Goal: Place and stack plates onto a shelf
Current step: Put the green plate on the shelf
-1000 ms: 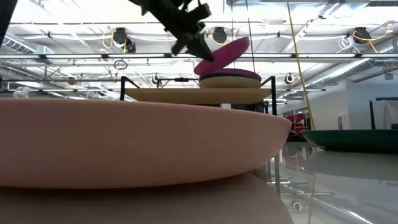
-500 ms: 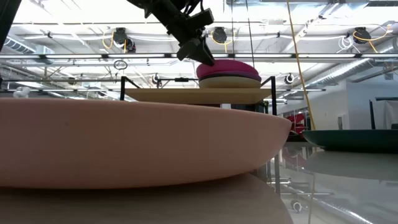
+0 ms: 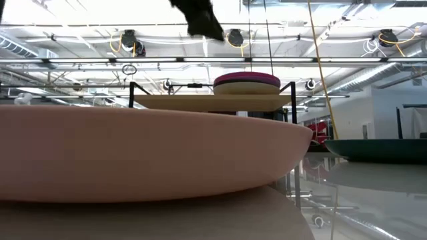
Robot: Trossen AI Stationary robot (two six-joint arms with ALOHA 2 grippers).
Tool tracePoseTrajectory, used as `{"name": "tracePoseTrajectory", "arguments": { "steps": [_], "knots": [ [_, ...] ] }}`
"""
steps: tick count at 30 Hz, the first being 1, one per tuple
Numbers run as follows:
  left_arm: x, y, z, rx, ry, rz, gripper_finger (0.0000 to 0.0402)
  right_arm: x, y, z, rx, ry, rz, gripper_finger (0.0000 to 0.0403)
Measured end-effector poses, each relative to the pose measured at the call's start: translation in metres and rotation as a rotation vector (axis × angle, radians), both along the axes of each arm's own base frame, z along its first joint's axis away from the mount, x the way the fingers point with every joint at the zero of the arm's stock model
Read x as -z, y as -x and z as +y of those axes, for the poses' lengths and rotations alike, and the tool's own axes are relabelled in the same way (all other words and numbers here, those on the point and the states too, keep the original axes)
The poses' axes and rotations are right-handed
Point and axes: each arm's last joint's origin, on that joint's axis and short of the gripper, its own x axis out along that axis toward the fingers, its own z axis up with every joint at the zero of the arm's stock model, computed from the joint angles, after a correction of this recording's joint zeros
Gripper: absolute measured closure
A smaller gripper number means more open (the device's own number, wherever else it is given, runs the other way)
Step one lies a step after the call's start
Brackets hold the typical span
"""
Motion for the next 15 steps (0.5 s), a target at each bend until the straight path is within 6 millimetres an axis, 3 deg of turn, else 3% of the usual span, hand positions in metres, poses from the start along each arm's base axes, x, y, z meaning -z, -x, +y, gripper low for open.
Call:
{"name": "tracePoseTrajectory", "arguments": {
  "steps": [5,10,15],
  "knots": [
    [-0.042,0.042,-0.023,-0.026,0.047,-0.108,0.0143,0.001,0.000,0.000,0.000,-0.003,0.007,0.0264],
    [-0.077,0.105,-0.042,-0.040,0.155,-0.192,0.0158,0.005,0.001,0.000,0.004,-0.029,0.045,0.0264],
    [-0.095,0.172,-0.058,-0.039,0.271,-0.310,0.0180,0.019,0.004,0.000,0.021,-0.091,0.172,0.0264]
  ]
}}
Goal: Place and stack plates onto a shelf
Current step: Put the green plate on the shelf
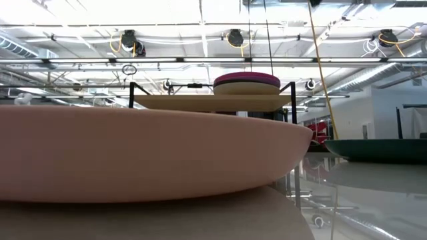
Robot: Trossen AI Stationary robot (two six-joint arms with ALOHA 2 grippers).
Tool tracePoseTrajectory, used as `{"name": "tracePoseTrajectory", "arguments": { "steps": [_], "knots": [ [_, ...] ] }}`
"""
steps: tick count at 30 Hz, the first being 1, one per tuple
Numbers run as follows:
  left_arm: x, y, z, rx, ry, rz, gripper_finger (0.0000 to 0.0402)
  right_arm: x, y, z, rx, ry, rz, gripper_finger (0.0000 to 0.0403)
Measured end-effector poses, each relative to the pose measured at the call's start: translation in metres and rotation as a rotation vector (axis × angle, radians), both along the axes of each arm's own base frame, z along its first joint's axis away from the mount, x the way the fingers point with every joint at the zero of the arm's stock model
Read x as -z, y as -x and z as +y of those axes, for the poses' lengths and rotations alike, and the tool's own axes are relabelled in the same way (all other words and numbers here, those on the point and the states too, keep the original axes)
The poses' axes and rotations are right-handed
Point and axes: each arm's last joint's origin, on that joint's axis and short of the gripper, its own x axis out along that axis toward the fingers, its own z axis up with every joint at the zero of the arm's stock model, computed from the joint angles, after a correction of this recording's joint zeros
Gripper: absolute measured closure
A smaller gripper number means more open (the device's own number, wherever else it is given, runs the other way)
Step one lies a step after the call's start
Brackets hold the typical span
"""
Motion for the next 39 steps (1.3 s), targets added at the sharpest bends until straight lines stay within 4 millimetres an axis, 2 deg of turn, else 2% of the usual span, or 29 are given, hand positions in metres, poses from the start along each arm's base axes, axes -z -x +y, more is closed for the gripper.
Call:
{"name": "tracePoseTrajectory", "arguments": {
  "steps": [2,6,11,19,27,31,39],
  "knots": [
    [-0.001,0.023,-0.007,0.022,0.041,-0.077,0.0191,0.006,0.002,0.000,0.014,-0.029,0.058,0.0264],
    [0.016,0.057,-0.020,0.096,0.094,-0.166,0.0212,0.018,0.003,-0.001,0.049,-0.091,0.157,0.0264],
    [0.057,0.074,-0.027,0.162,0.148,-0.250,0.0230,0.035,-0.004,0.000,0.084,-0.116,0.287,0.0264],
    [0.130,0.067,-0.033,0.200,0.174,-0.316,0.0233,0.076,-0.003,0.001,0.220,-0.229,0.653,0.0264],
    [0.178,0.054,-0.037,0.221,0.194,-0.444,0.0234,0.102,-0.014,0.005,0.340,-0.373,0.806,0.0264],
    [0.191,0.052,-0.038,0.229,0.185,-0.480,0.0234,0.114,-0.021,0.008,0.357,-0.453,0.870,0.0264],
    [0.192,0.052,-0.038,0.230,0.181,-0.484,0.0234,0.152,-0.025,0.012,0.394,-0.551,0.960,0.0264]
  ]
}}
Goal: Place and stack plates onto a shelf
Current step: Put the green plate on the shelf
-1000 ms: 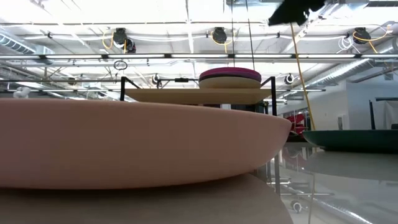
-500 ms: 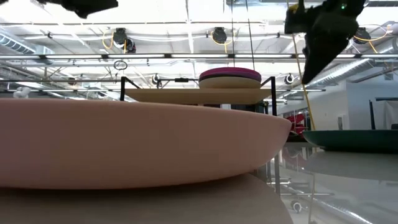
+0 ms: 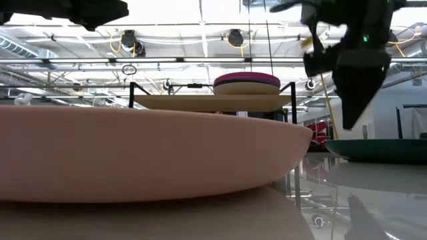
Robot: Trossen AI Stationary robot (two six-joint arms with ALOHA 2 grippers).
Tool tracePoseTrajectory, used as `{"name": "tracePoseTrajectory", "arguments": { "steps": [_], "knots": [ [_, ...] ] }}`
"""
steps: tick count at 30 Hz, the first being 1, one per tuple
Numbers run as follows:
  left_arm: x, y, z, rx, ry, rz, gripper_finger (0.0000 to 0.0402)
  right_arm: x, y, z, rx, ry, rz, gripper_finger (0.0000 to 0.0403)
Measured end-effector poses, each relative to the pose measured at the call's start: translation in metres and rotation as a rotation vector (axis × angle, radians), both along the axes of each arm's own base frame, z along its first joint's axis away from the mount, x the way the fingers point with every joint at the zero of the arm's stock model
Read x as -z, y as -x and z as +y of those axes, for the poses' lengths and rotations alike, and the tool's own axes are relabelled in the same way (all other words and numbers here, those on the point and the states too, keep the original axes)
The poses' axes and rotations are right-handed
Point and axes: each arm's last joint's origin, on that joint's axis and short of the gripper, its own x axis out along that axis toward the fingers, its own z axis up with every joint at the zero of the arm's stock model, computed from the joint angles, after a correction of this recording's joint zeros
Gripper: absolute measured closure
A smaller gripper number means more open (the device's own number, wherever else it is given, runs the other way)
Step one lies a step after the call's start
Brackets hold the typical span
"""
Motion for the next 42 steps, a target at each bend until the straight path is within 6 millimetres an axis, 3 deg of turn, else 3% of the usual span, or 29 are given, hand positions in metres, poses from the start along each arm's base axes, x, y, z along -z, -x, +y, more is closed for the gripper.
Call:
{"name": "tracePoseTrajectory", "arguments": {
  "steps": [4,10,19,29,42],
  "knots": [
    [0.000,0.000,0.000,0.000,0.002,0.000,0.0234,0.019,0.003,0.001,0.017,-0.050,0.011,0.0264],
    [0.000,0.000,0.000,0.001,0.016,-0.004,0.0234,0.033,0.007,0.000,0.017,-0.057,-0.014,0.0264],
    [0.000,0.000,0.000,0.002,0.019,-0.003,0.0234,0.026,0.009,0.000,0.034,-0.069,-0.052,0.0264],
    [0.000,0.000,0.000,0.003,0.024,-0.004,0.0234,0.006,0.004,0.005,0.024,-0.103,-0.218,0.0264],
    [0.000,0.000,0.000,0.004,0.031,-0.004,0.0234,0.029,-0.003,0.011,0.029,-0.047,-0.122,0.0267]
  ]
}}
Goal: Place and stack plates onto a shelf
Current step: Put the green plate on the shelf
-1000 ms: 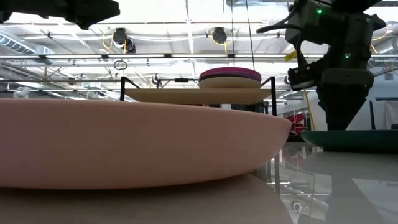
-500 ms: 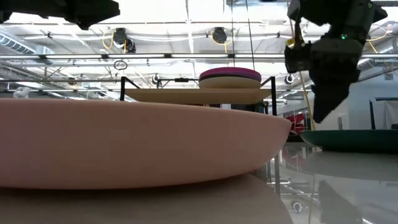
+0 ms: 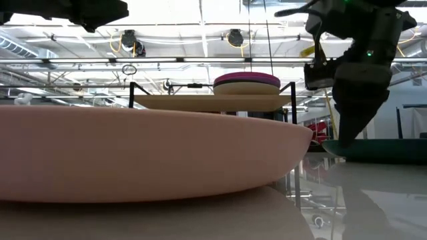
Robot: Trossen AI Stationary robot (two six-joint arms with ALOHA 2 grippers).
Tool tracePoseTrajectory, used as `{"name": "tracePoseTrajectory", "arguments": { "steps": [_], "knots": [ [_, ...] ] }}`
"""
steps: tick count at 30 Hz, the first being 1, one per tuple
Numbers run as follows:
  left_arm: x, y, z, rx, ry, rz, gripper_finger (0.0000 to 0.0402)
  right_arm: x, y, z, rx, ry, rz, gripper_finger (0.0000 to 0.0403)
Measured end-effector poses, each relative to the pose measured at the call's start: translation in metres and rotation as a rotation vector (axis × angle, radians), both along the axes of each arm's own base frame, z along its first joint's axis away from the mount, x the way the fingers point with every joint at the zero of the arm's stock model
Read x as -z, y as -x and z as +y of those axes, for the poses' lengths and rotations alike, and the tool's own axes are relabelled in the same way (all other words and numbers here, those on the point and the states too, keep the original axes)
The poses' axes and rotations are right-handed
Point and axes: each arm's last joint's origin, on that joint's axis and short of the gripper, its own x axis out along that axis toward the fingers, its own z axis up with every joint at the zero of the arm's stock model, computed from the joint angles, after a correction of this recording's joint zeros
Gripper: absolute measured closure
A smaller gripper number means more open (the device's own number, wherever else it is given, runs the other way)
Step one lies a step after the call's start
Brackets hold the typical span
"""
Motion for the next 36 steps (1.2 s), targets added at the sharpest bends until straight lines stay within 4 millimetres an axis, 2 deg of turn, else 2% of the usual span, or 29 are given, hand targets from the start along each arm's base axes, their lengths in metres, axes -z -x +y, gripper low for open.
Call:
{"name": "tracePoseTrajectory", "arguments": {
  "steps": [5,11,14,17,20,24,28,32,36],
  "knots": [
    [0.000,0.000,0.000,0.000,0.002,0.000,0.0234,0.003,0.001,-0.001,0.003,0.022,0.028,0.0303],
    [0.000,0.000,0.000,0.001,0.003,0.000,0.0234,0.000,0.001,-0.001,-0.036,0.032,0.015,0.0390],
    [0.000,0.000,0.000,0.001,0.004,-0.003,0.0234,-0.005,0.000,0.000,-0.050,0.034,0.011,0.0393],
    [-0.003,0.003,0.001,0.000,0.007,-0.022,0.0234,-0.019,-0.007,0.002,-0.077,0.027,-0.057,0.0398],
    [-0.006,0.009,0.002,-0.002,0.010,-0.054,0.0234,-0.041,-0.016,0.008,-0.147,0.031,-0.145,0.0400],
    [-0.010,0.020,0.004,-0.011,-0.010,-0.076,0.0234,-0.080,-0.037,0.019,-0.273,0.052,-0.350,0.0401],
    [-0.006,0.033,0.010,-0.172,-0.042,-0.018,0.0234,-0.125,-0.056,0.025,-0.420,0.147,-0.572,0.0402],
    [-0.002,0.039,0.012,-0.175,0.007,-0.002,0.0234,-0.163,-0.067,0.017,-0.496,0.367,-0.700,0.0402],
    [-0.001,0.039,0.012,-0.167,0.010,0.005,0.0234,-0.198,-0.082,-0.005,-0.505,0.555,-0.895,0.0402]
  ]
}}
